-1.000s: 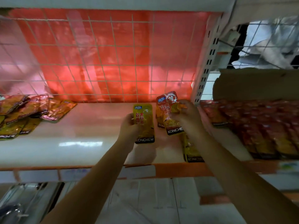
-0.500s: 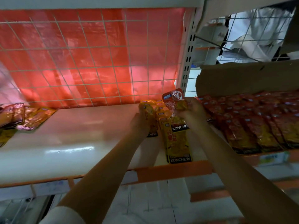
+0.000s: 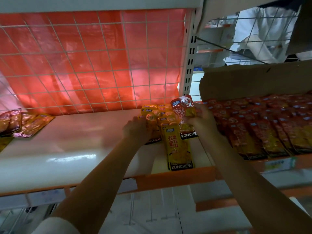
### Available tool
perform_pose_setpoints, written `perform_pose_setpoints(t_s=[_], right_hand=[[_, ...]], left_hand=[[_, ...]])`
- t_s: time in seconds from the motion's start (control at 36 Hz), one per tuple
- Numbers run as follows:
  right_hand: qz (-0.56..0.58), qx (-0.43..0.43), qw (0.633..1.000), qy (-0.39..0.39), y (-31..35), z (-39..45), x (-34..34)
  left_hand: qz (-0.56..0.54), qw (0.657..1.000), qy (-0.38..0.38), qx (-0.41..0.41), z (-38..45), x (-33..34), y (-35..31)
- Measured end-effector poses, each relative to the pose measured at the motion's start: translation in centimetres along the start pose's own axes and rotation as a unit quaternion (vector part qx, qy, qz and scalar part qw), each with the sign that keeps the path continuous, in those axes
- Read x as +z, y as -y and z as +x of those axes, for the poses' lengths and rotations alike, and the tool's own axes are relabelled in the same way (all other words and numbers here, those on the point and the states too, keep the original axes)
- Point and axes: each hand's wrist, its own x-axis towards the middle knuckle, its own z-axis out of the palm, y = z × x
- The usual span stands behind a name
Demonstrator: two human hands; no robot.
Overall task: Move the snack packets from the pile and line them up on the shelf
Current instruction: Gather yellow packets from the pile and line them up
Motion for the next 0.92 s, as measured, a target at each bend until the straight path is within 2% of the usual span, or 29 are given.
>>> perform_pose_setpoints(t_s=[0.14, 0.22, 0.39, 0.5, 0.61, 0.72, 0.83, 0.92], right_hand=[[-0.006, -0.002, 1.000, -0.021, 0.1, 0.1, -0.9], [-0.016, -0.001, 0.999, -0.035, -0.2, 0.5, -1.6], [-0.179, -0.027, 0.978, -0.104, -1.3, 1.5, -4.4], [-0.283, -0.029, 0.953, -0.099, -1.6, 1.7, -5.5], [-0.336, -0.057, 0.937, -0.080, -2.1, 1.5, -5.1], [-0.407, -0.083, 0.908, -0.057, -3.4, 1.7, -5.2], [-0.530, -0.090, 0.840, -0.068, -4.2, 1.7, -5.4], [-0.560, -0.085, 0.820, -0.076, -4.7, 1.6, -5.7]], left_hand=[[-0.039, 0.995, -0.079, 0.038, -0.5, -1.5, -1.3], [-0.054, 0.992, -0.097, 0.059, -0.7, -2.3, -2.2], [-0.054, 0.991, -0.089, 0.083, -0.7, -2.4, -3.5], [-0.048, 0.992, -0.071, 0.090, -0.8, -1.7, -3.6], [-0.060, 0.992, -0.058, 0.091, -1.0, -1.2, -3.5], [-0.065, 0.993, -0.058, 0.079, -0.8, -1.1, -3.2], [-0.073, 0.992, -0.063, 0.079, -0.7, -1.0, -2.9], [-0.076, 0.992, -0.065, 0.078, -0.7, -0.8, -2.8]])
